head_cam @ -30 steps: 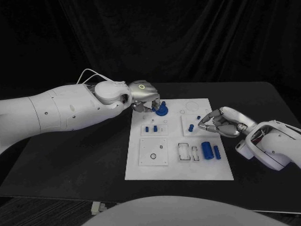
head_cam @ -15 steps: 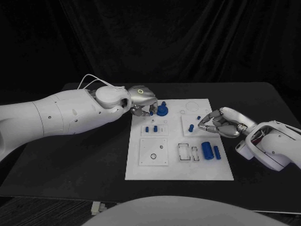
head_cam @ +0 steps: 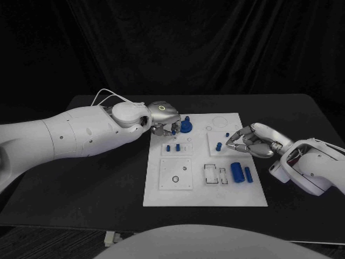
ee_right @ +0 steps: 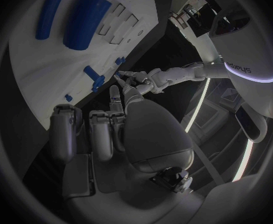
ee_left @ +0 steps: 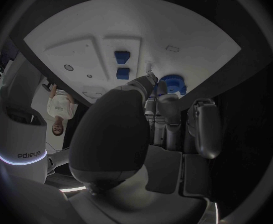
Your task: Assemble the parts on the task board
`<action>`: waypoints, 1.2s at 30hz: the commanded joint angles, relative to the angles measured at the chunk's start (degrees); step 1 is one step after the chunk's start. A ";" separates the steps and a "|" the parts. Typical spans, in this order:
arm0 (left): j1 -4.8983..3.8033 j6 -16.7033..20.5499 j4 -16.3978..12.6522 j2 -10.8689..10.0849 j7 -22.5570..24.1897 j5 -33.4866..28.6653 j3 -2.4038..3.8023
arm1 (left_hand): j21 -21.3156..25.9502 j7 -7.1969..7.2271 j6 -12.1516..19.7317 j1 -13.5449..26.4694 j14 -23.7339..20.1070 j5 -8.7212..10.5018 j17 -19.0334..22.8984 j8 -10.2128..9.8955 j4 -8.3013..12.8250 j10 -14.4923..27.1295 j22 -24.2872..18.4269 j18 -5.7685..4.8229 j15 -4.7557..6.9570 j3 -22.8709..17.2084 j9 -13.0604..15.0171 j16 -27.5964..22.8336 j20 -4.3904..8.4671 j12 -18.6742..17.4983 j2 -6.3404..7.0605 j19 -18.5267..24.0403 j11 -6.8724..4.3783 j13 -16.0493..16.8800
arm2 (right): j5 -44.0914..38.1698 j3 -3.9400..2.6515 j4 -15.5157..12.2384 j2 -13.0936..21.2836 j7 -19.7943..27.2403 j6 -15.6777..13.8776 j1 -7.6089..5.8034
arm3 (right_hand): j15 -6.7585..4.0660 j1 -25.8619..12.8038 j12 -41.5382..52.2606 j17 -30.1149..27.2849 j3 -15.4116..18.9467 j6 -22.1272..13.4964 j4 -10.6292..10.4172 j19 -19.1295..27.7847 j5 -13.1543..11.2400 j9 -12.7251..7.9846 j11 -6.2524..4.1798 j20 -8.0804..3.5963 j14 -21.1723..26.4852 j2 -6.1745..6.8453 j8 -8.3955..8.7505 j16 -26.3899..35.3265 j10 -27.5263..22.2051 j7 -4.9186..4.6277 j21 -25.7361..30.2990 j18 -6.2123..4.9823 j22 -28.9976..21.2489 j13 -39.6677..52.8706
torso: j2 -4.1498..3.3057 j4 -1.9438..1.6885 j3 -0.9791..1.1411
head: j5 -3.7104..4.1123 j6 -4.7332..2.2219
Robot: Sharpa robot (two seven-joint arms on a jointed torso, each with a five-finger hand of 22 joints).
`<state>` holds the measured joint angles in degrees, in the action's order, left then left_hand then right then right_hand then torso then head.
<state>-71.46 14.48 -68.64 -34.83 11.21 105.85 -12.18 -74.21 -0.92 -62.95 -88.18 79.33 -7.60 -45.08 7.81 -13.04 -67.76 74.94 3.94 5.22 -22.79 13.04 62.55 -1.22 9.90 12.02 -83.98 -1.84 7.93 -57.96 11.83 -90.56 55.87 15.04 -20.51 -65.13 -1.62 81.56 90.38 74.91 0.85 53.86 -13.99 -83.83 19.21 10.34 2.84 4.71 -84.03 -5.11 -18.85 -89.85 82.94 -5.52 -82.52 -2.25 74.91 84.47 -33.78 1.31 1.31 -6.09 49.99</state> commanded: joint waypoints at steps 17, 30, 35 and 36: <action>0.51 -1.69 0.76 1.11 0.66 -0.02 0.06 | 0.92 -0.03 -0.12 0.43 -0.57 0.33 0.95 -0.29 0.05 -0.09 10.65 -0.61 -0.24 -0.57 -0.02 -0.96 -0.27 -0.54 0.08 -1.23 0.26 -0.08 | -0.01 -0.04 0.09 -0.13 -0.75 0.17 0.16 | -0.40 0.43 -0.38 15.09 -0.16 0.20 -0.02 -1.43 0.26 0.07 -1.44 -0.38 -5.97 0.16 0.05 -0.15 7.06 -0.09 0.30 0.11 12.27 5.53 | 0.01 0.05 0.03 | 0.00 0.01; 0.89 -2.84 0.76 1.26 0.24 -0.02 0.06 | 1.44 0.00 0.03 0.44 -0.94 0.40 1.59 -0.42 0.11 -0.12 10.52 -0.52 -0.28 -0.74 -0.05 -1.39 -0.31 -0.68 0.07 -1.04 0.25 -0.10 | -0.01 -0.04 0.06 0.01 -0.85 0.21 0.16 | -0.41 0.50 -0.38 15.09 -0.18 0.22 0.01 -1.44 0.32 0.08 -1.44 -0.38 -5.97 0.16 0.04 -0.15 7.06 -0.08 0.29 0.11 12.28 5.53 | 0.02 0.10 0.02 | 0.17 0.01; 0.96 -3.15 0.79 1.29 0.17 -0.02 0.06 | 1.45 -0.01 0.03 0.45 -1.00 0.41 1.70 -0.42 0.12 -0.10 10.52 -0.52 -0.29 -0.76 -0.05 -1.47 -0.32 -0.71 0.07 -1.03 0.27 -0.11 | -0.01 -0.04 0.12 -0.11 -0.90 0.28 0.16 | -0.41 0.50 -0.38 15.09 -0.18 0.22 0.01 -1.44 0.32 0.08 -1.44 -0.38 -5.97 0.16 0.04 -0.15 7.06 -0.08 0.29 0.11 12.28 5.53 | 0.06 0.00 0.04 | 0.29 0.01; 0.96 -3.20 0.79 1.30 0.16 -0.02 0.06 | 1.46 -0.02 0.03 0.48 -1.04 0.42 1.71 -0.42 0.13 -0.08 10.51 -0.52 -0.30 -0.78 -0.05 -1.48 -0.33 -0.75 0.09 -1.02 0.28 -0.11 | -0.01 -0.04 0.13 -0.13 -0.92 0.30 0.16 | -0.41 0.50 -0.38 15.09 -0.18 0.22 0.01 -1.44 0.32 0.08 -1.44 -0.38 -5.97 0.16 0.04 -0.15 7.06 -0.08 0.29 0.11 12.28 5.53 | 0.07 0.00 0.04 | 0.32 0.01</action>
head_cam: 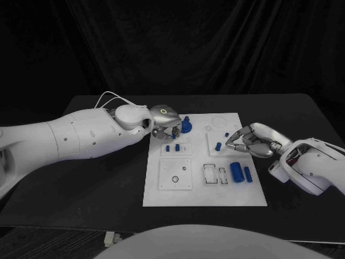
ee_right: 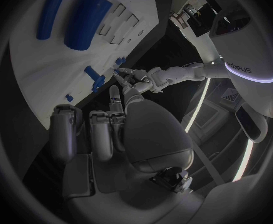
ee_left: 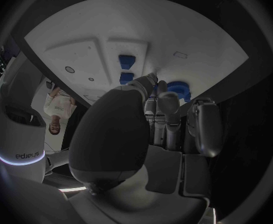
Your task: Assemble the parts on the task board
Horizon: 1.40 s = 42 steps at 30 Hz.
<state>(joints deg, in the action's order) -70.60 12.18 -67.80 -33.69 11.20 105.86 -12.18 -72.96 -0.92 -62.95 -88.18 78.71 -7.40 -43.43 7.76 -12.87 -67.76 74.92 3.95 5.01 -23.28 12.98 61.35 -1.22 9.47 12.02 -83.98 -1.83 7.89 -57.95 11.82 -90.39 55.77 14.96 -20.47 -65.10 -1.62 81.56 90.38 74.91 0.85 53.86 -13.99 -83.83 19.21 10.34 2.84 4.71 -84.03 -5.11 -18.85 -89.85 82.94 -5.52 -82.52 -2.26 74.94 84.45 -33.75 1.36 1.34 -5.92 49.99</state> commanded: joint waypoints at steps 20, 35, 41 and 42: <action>0.46 -1.11 0.71 0.65 0.32 -0.03 0.06 | 0.57 0.02 0.37 0.50 -0.92 0.19 1.03 -0.62 0.09 -0.05 10.45 -0.47 -0.14 -0.56 -0.06 -0.90 -0.37 -0.56 0.06 -0.85 0.30 -0.11 | -0.01 -0.03 0.06 -0.21 -1.09 0.67 0.15 | -0.42 0.58 -0.38 15.09 -0.21 0.21 0.04 -1.43 0.38 0.08 -1.45 -0.39 -5.97 0.17 0.04 -0.15 7.06 -0.08 0.31 0.11 12.24 5.55 | -0.02 -0.02 0.00 | 0.21 0.01; 0.63 0.04 1.40 1.18 0.14 -0.03 0.06 | 0.89 -0.07 0.44 0.47 -1.28 -0.05 1.91 -0.69 0.21 -0.35 10.37 -0.41 -0.16 -0.85 -0.07 -1.46 -0.38 -0.57 -0.21 -0.72 0.35 -0.05 | -0.01 -0.03 0.19 -0.24 -1.43 1.12 0.18 | -0.42 0.59 -0.38 15.09 -0.23 0.26 0.01 -1.44 0.40 0.09 -1.45 -0.39 -5.97 0.12 0.02 -0.15 7.06 -0.09 0.29 0.12 12.25 5.55 | -0.03 -0.05 0.00 | 0.48 0.01; 0.65 0.11 1.57 1.39 0.21 -0.03 0.06 | 1.18 -0.14 0.49 0.70 -1.53 -0.23 2.59 -0.74 0.16 -0.48 10.30 -0.36 -0.20 -0.91 -0.07 -1.89 -0.39 -0.60 -0.33 -0.62 0.42 -0.02 | -0.01 -0.03 0.18 -0.27 -1.54 1.26 0.19 | -0.43 0.61 -0.38 15.09 -0.26 0.28 -0.01 -1.40 0.40 0.09 -1.45 -0.39 -5.97 0.07 0.01 -0.15 7.06 -0.09 0.36 0.10 12.22 5.55 | -0.03 -0.05 0.01 | 0.60 0.01; 0.65 0.10 1.60 1.43 0.23 -0.03 0.06 | 1.25 -0.15 0.50 0.78 -1.61 -0.28 2.78 -0.75 0.13 -0.47 10.28 -0.34 -0.21 -0.93 -0.07 -2.02 -0.39 -0.62 -0.38 -0.59 0.42 -0.01 | -0.01 -0.03 0.20 -0.28 -1.56 1.30 0.19 | -0.43 0.61 -0.38 15.09 -0.26 0.28 -0.01 -1.40 0.40 0.09 -1.45 -0.39 -5.97 0.07 0.01 -0.15 7.06 -0.09 0.36 0.10 12.22 5.55 | -0.02 -0.04 -0.01 | 0.58 0.01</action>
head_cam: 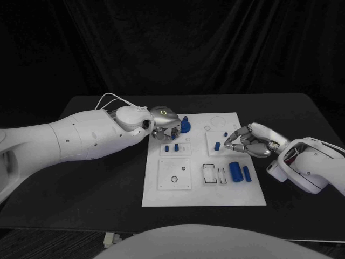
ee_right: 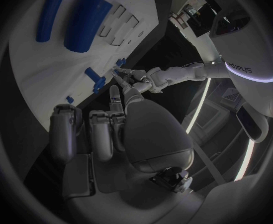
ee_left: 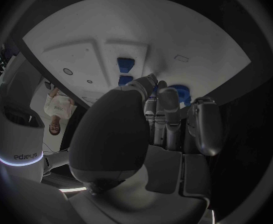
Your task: Assemble the parts on the task board
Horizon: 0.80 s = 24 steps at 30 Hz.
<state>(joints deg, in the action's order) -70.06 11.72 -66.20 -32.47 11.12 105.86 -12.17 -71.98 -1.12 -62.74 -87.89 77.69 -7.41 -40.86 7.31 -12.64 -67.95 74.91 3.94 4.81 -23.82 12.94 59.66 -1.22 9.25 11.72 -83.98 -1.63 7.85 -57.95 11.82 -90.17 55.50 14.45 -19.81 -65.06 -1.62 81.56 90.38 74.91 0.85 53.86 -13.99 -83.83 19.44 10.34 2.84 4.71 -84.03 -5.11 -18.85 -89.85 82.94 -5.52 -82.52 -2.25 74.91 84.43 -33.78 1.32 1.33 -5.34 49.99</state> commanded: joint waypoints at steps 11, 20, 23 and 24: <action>0.12 -0.97 0.45 0.46 -0.09 -0.03 0.05 | 0.71 0.04 0.48 0.73 -0.98 -0.57 1.11 -0.44 -0.08 -0.14 10.19 -0.27 -0.07 -0.53 -0.05 -0.95 -0.42 -0.63 -0.26 -0.43 0.23 0.02 | -0.01 -0.02 0.05 -0.13 -1.24 0.99 0.24 | -0.43 0.67 -0.38 15.09 -0.30 0.27 0.01 -1.34 0.19 0.09 -1.45 -0.39 -5.97 0.01 0.02 -0.15 7.06 -0.07 0.45 0.07 12.22 5.57 | 0.01 0.01 0.00 | -0.01 0.01; 0.14 -2.53 0.69 0.54 -0.75 -0.03 0.05 | 1.79 -0.12 1.45 0.87 -1.85 -0.87 3.06 -1.03 0.27 0.05 9.93 -0.08 -0.21 -0.89 -0.23 -2.35 -0.46 -1.01 -0.43 -0.03 0.47 0.02 | -0.01 -0.02 0.12 -0.18 -1.30 1.21 0.42 | -0.44 0.75 -0.38 15.09 -0.36 0.27 0.04 -1.29 0.21 0.09 -1.46 -0.40 -5.97 -0.05 0.02 -0.15 7.06 -0.06 0.53 0.05 12.19 5.57 | 0.01 0.01 0.00 | -0.18 0.01; 0.14 -2.69 0.75 0.62 -0.79 -0.03 0.05 | 1.90 -0.14 1.45 0.92 -1.93 -0.86 3.25 -1.02 0.28 0.13 9.90 -0.07 -0.23 -0.90 -0.22 -2.49 -0.46 -1.08 -0.44 0.00 0.48 0.00 | -0.01 -0.02 0.14 -0.20 -1.31 1.25 0.49 | -0.44 0.75 -0.38 15.09 -0.36 0.27 0.04 -1.29 0.21 0.09 -1.46 -0.40 -5.97 -0.05 0.02 -0.15 7.06 -0.06 0.53 0.05 12.19 5.57 | 0.02 0.01 0.00 | -0.28 0.01; 0.14 -2.66 0.76 0.63 -0.79 -0.03 0.05 | 1.99 -0.14 1.50 0.95 -1.99 -0.83 3.35 -1.04 0.32 0.22 9.88 -0.06 -0.26 -0.91 -0.22 -2.57 -0.47 -1.15 -0.42 0.04 0.49 -0.01 | -0.01 -0.02 0.15 -0.20 -1.31 1.27 0.51 | -0.44 0.75 -0.38 15.09 -0.36 0.27 0.04 -1.29 0.21 0.09 -1.46 -0.40 -5.97 -0.05 0.02 -0.15 7.06 -0.06 0.53 0.05 12.19 5.57 | 0.01 0.01 0.00 | -0.32 0.01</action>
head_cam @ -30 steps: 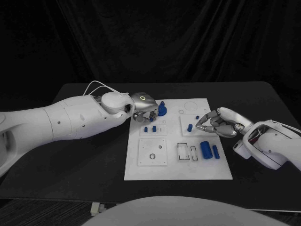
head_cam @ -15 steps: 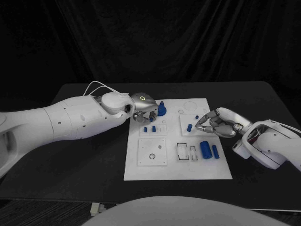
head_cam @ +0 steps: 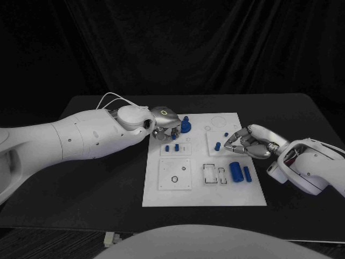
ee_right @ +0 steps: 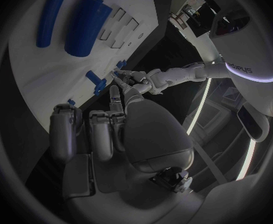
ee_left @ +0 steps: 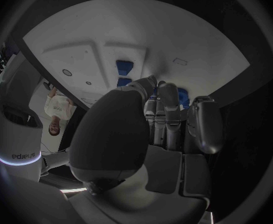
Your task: Assemble the parts on the task board
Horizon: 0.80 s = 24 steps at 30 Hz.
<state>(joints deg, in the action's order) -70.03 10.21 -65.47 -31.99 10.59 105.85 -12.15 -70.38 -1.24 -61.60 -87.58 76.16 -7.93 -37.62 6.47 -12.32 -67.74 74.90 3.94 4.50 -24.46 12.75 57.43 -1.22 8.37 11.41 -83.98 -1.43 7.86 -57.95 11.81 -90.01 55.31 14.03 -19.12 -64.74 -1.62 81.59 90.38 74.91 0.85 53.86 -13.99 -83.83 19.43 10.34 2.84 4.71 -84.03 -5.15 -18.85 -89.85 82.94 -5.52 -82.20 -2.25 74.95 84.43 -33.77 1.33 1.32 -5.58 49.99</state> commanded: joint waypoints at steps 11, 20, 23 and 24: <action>0.14 -0.51 0.03 -0.02 -0.18 -0.02 0.04 | 1.17 0.43 3.86 1.45 -0.78 1.12 1.31 -1.92 0.26 1.05 9.75 0.04 -0.07 -0.47 -0.69 -1.09 -0.62 -1.29 0.41 0.28 0.27 -0.16 | -0.01 -0.02 0.14 0.02 -0.92 0.69 0.28 | -0.44 0.76 -0.38 15.09 -0.39 0.27 0.06 -1.30 0.22 0.10 -1.47 -0.40 -5.97 -0.05 0.02 -0.15 7.06 -0.06 0.20 0.05 12.15 5.57 | 0.00 -0.01 -0.01 | -0.18 0.01; 0.17 0.30 0.18 -0.14 -0.09 -0.02 0.04 | 1.63 1.41 6.29 1.77 -0.96 2.16 2.13 -2.73 0.23 1.73 9.68 0.09 -0.15 -0.68 -1.18 -1.54 -0.68 -1.87 0.94 0.36 0.47 -0.25 | -0.01 -0.02 0.16 0.10 -0.97 0.64 0.29 | -0.45 0.89 -0.38 15.09 -0.43 0.26 0.14 -1.26 0.22 0.10 -1.48 -0.40 -5.97 -0.01 0.02 -0.15 7.06 -0.05 0.27 0.04 12.13 5.57 | 0.01 -0.04 0.01 | -0.37 0.01; 0.17 0.45 0.21 -0.18 -0.10 -0.02 0.04 | 1.70 1.80 6.75 1.75 -1.00 2.24 2.32 -2.78 0.25 1.80 9.67 0.10 -0.22 -0.75 -1.27 -1.65 -0.70 -1.95 1.03 0.37 0.60 -0.25 | -0.01 -0.02 0.13 0.17 -1.00 0.61 0.29 | -0.45 0.89 -0.38 15.09 -0.43 0.26 0.14 -1.26 0.22 0.10 -1.48 -0.40 -5.97 -0.01 0.02 -0.15 7.06 -0.05 0.27 0.04 12.13 5.57 | 0.00 -0.04 0.01 | -0.32 0.01; 0.17 0.53 0.21 -0.21 -0.12 -0.02 0.04 | 1.70 1.80 6.75 1.75 -1.00 2.24 2.32 -2.78 0.25 1.80 9.67 0.10 -0.22 -0.75 -1.27 -1.65 -0.70 -1.95 1.03 0.37 0.60 -0.25 | -0.01 -0.02 0.09 0.22 -1.00 0.58 0.29 | -0.45 0.89 -0.38 15.09 -0.43 0.26 0.14 -1.26 0.22 0.10 -1.48 -0.40 -5.97 -0.01 0.02 -0.15 7.06 -0.05 0.27 0.04 12.13 5.57 | 0.00 -0.03 0.00 | -0.24 0.01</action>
<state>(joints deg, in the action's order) -69.96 9.99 -65.23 -32.21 10.25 105.87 -12.17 -68.87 0.62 -55.06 -86.15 75.55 -5.84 -35.34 4.05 -12.01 -66.21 74.90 3.95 4.30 -24.77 11.53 56.09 -1.63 6.78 12.40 -83.57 -0.88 7.68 -57.95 11.82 -89.82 55.41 13.88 -18.82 -64.61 -1.60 82.06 90.15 74.91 0.69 53.86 -13.83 -83.83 19.43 10.37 2.84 4.71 -84.02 -5.11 -18.85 -89.85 82.94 -5.52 -82.20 -2.25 74.93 84.50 -33.76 1.31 1.33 -5.94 49.99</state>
